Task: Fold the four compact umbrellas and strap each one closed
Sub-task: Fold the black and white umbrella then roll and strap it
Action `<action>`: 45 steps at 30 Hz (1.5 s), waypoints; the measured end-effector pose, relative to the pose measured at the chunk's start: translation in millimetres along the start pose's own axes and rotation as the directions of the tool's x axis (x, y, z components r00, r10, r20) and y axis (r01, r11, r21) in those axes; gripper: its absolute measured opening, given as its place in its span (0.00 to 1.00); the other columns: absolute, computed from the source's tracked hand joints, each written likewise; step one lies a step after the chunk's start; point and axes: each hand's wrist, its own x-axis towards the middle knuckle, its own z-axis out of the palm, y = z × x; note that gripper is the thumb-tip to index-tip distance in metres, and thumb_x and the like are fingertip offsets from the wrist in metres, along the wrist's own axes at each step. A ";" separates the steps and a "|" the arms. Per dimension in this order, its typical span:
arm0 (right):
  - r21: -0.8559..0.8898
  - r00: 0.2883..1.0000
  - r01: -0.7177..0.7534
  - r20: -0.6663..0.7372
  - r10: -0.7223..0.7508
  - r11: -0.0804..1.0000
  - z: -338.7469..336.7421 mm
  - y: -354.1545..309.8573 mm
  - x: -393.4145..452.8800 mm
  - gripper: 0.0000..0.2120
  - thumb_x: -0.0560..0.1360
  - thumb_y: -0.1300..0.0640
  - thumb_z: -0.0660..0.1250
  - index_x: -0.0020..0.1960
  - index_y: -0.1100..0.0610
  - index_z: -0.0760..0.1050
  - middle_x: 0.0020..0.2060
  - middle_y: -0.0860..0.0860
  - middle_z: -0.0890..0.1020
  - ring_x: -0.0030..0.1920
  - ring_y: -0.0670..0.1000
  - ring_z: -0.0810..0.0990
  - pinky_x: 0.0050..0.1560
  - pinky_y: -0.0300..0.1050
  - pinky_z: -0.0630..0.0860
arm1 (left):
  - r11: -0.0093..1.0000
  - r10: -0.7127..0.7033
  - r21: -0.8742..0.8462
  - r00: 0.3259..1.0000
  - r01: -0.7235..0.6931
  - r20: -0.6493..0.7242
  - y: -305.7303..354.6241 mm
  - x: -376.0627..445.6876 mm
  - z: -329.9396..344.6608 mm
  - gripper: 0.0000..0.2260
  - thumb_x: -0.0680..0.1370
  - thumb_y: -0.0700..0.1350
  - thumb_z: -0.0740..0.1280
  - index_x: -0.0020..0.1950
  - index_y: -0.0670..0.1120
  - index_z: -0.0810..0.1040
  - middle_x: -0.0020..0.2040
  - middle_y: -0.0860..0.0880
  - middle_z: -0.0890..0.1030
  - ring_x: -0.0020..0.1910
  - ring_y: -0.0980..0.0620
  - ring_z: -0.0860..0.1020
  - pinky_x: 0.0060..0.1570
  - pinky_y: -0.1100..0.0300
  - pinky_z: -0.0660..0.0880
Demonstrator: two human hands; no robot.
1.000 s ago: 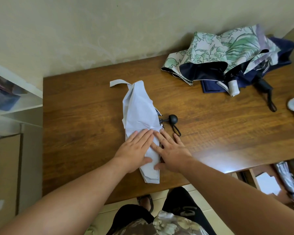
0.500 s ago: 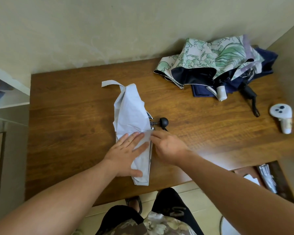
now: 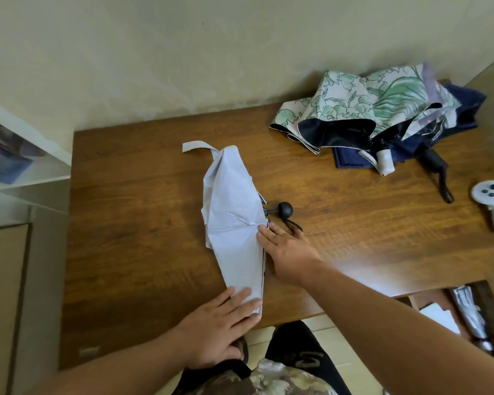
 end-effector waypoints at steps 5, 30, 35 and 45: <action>-0.013 1.000 0.003 0.000 -0.003 1.000 -12.6 -8.1 3.6 0.29 0.84 0.52 0.52 0.84 0.50 0.51 0.85 0.46 0.49 0.84 0.49 0.47 0.77 0.69 0.49 | 0.910 -0.183 -0.376 0.983 0.173 0.009 -13.5 17.0 -48.5 0.20 0.86 0.60 0.53 0.67 0.54 0.80 0.68 0.53 0.80 0.70 0.50 0.76 0.72 0.46 0.73; -0.002 0.995 -0.093 0.027 0.093 0.996 -3.2 -27.2 -2.7 0.52 0.77 0.29 0.60 0.84 0.50 0.32 0.83 0.46 0.34 0.82 0.53 0.32 0.76 0.75 0.36 | -0.128 -0.917 -0.986 0.367 0.106 0.158 -138.5 92.0 -223.2 0.08 0.84 0.52 0.68 0.55 0.49 0.83 0.46 0.50 0.81 0.48 0.48 0.78 0.46 0.55 0.72; -0.016 0.996 -0.084 0.040 0.084 0.996 -5.1 -26.6 -5.2 0.51 0.77 0.29 0.60 0.84 0.50 0.33 0.83 0.46 0.34 0.83 0.53 0.34 0.76 0.75 0.35 | -0.146 -0.938 -0.988 0.311 0.044 0.153 -128.3 62.5 -226.4 0.16 0.80 0.58 0.71 0.51 0.45 0.83 0.51 0.38 0.83 0.50 0.39 0.81 0.48 0.49 0.76; 0.007 0.995 -0.026 0.092 0.026 1.000 -26.3 -11.7 -17.9 0.37 0.82 0.44 0.63 0.84 0.45 0.47 0.84 0.43 0.42 0.84 0.55 0.43 0.79 0.71 0.48 | -0.110 -0.966 -0.994 0.234 0.007 0.109 -124.4 37.3 -241.1 0.14 0.78 0.47 0.77 0.62 0.51 0.80 0.58 0.51 0.84 0.58 0.52 0.82 0.62 0.47 0.81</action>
